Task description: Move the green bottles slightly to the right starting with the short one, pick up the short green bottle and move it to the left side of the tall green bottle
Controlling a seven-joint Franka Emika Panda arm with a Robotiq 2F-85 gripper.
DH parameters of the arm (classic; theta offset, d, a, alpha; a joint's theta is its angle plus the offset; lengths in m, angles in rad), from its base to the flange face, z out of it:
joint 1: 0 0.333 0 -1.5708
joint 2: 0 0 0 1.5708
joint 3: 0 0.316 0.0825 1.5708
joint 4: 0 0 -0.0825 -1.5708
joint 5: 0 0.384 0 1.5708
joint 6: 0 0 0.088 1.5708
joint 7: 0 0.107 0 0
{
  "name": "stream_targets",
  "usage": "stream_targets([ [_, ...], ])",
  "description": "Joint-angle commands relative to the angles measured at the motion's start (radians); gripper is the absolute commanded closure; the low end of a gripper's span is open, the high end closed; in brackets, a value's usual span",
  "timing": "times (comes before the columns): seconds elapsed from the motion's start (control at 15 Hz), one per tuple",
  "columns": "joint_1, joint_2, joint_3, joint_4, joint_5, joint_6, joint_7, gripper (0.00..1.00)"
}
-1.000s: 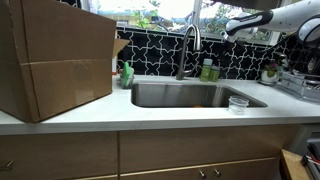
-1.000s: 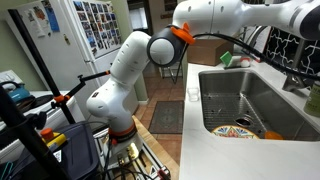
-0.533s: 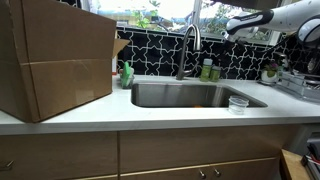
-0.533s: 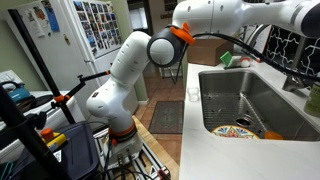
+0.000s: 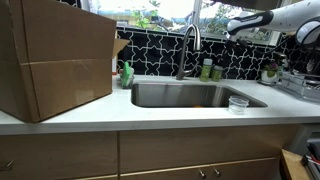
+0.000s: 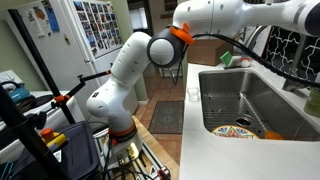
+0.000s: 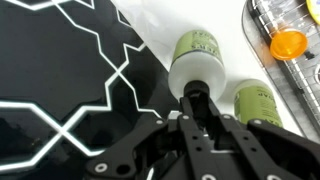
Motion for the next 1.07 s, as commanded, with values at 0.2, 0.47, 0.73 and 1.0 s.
stream_targets([
  [0.2,0.024,0.028,-0.090,0.038,-0.089,-0.080,0.189,0.96],
  [0.47,0.013,0.031,-0.104,0.051,-0.075,-0.126,0.269,0.96],
  [0.73,0.005,0.038,-0.105,0.065,-0.056,-0.131,0.347,0.51],
  [1.0,-0.001,0.042,-0.092,0.074,-0.030,-0.119,0.392,0.19],
])
